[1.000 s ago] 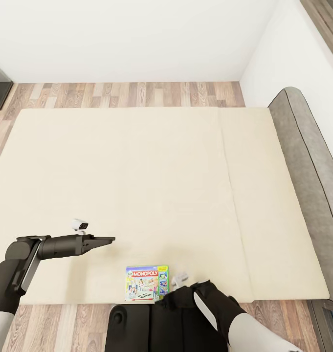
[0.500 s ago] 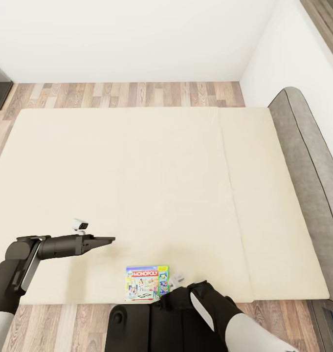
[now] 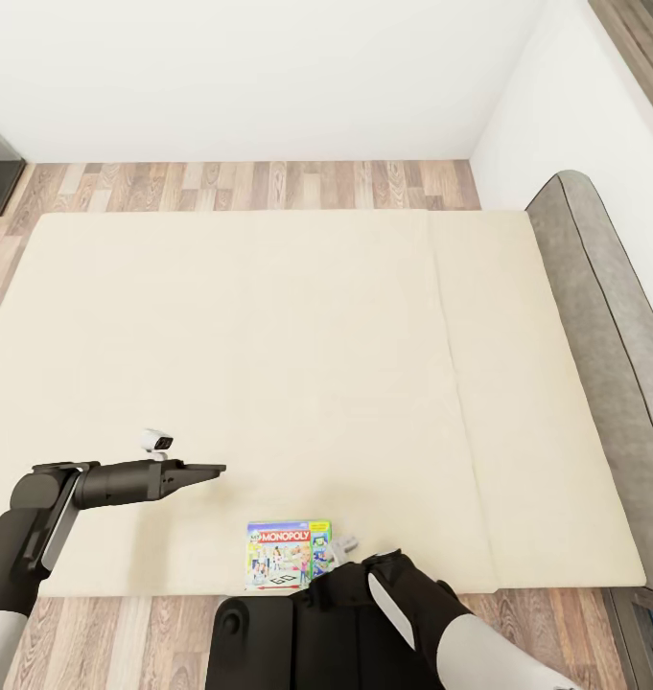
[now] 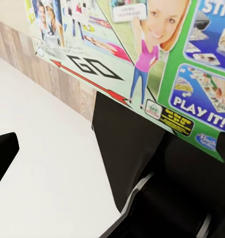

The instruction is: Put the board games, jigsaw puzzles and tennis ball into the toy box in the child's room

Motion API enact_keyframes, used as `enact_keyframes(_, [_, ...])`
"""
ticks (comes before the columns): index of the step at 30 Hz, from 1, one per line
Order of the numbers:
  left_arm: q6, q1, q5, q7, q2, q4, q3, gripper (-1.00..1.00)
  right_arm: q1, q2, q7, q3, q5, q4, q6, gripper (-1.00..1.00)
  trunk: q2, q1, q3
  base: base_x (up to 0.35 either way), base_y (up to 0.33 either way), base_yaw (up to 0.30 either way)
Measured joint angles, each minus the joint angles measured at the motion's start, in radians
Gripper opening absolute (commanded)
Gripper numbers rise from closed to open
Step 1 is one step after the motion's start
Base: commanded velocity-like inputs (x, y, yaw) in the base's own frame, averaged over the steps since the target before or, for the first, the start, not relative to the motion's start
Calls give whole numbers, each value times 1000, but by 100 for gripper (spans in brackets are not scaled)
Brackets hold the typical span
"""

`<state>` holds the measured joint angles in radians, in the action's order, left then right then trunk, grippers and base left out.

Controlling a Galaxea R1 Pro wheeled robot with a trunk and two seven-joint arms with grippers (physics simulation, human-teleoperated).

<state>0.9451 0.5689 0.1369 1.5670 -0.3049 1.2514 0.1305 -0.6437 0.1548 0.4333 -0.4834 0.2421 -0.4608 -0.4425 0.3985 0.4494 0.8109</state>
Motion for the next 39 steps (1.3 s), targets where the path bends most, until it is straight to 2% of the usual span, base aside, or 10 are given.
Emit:
enact_keyframes(9, [0, 0, 0, 0, 0, 0, 0, 100, 0, 0, 0, 0, 1, 8, -3, 100, 0, 0, 0, 0, 0, 0])
enact_keyframes(24, [0, 0, -1, 0, 0, 0, 0, 100, 0, 3, 0, 1, 1, 74, -2, 100, 0, 0, 0, 0, 0, 0])
enact_keyframes(39, [0, 0, 0, 0, 0, 0, 0, 100, 1, 7, -1, 0, -1, 81, 4, 100, 0, 0, 0, 0, 0, 0])
